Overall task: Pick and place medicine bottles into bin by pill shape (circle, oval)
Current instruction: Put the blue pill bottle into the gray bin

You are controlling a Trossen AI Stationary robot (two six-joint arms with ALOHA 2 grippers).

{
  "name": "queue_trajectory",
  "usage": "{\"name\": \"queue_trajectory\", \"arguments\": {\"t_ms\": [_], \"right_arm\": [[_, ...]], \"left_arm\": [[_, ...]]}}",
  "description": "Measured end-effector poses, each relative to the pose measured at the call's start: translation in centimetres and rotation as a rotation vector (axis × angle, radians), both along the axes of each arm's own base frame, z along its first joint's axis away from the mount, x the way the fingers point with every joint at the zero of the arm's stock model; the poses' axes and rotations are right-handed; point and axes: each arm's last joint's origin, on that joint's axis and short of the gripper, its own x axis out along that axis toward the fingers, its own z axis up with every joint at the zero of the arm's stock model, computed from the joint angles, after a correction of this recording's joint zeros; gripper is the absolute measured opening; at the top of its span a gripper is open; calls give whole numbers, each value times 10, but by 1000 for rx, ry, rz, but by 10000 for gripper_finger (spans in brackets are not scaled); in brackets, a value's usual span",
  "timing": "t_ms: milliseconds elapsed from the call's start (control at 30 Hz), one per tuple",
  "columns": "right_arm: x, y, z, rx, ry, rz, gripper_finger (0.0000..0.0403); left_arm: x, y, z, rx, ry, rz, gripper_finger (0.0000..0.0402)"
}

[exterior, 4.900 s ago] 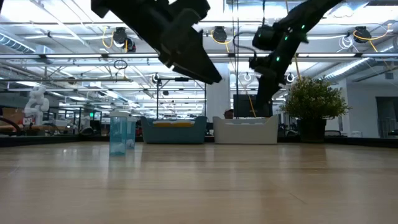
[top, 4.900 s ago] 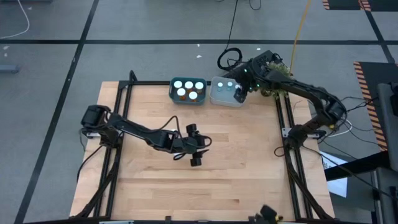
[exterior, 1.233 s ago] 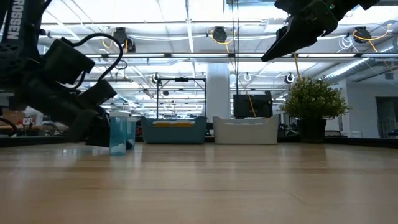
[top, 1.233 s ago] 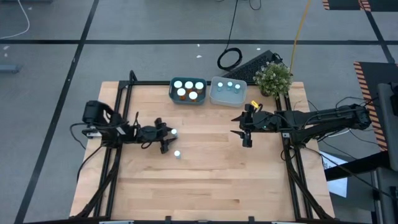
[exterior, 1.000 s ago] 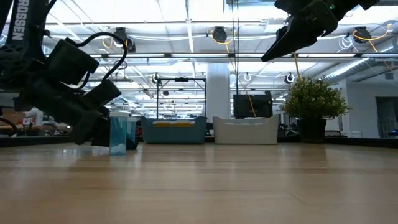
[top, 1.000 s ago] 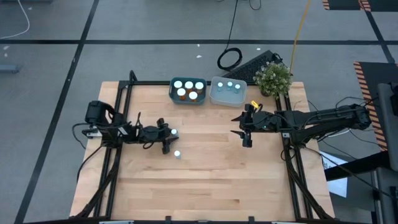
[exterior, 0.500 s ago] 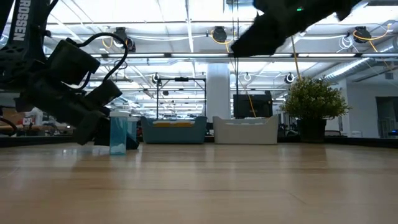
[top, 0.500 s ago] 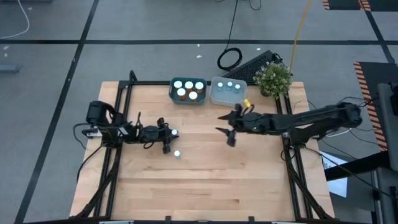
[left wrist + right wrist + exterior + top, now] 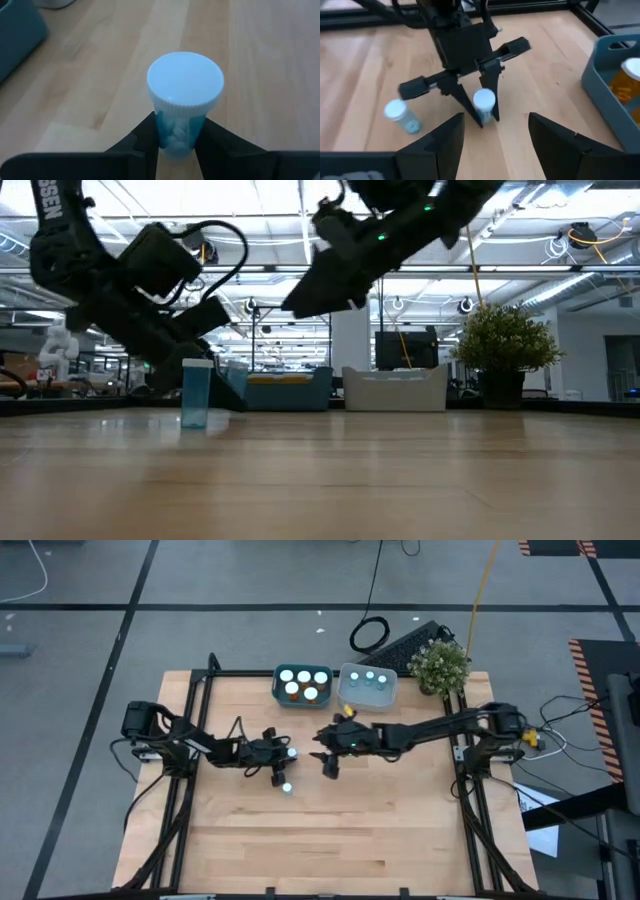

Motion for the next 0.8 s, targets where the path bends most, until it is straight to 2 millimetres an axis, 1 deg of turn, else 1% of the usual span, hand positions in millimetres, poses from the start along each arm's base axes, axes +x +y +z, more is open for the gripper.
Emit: {"name": "queue_trajectory", "arguments": {"t_ms": [100, 200, 300, 467, 733, 800], "right_arm": [[14, -2, -5, -19, 15, 28, 224], [24, -5, -11, 2, 12, 59, 238], [26, -8, -17, 12, 27, 63, 250], [27, -8, -22, 2, 45, 94, 256], [28, -8, -21, -22, 31, 107, 243], [30, -8, -25, -25, 31, 109, 243]], "left_arm": [[13, -3, 8, 13, 26, -21, 104], [23, -5, 15, 26, 48, -42, 104], [30, -7, 21, 37, 48, -54, 104], [36, -6, 26, 51, 43, -62, 104], [37, -6, 27, 58, 45, -67, 104], [37, -6, 27, 57, 44, -66, 104]]}}
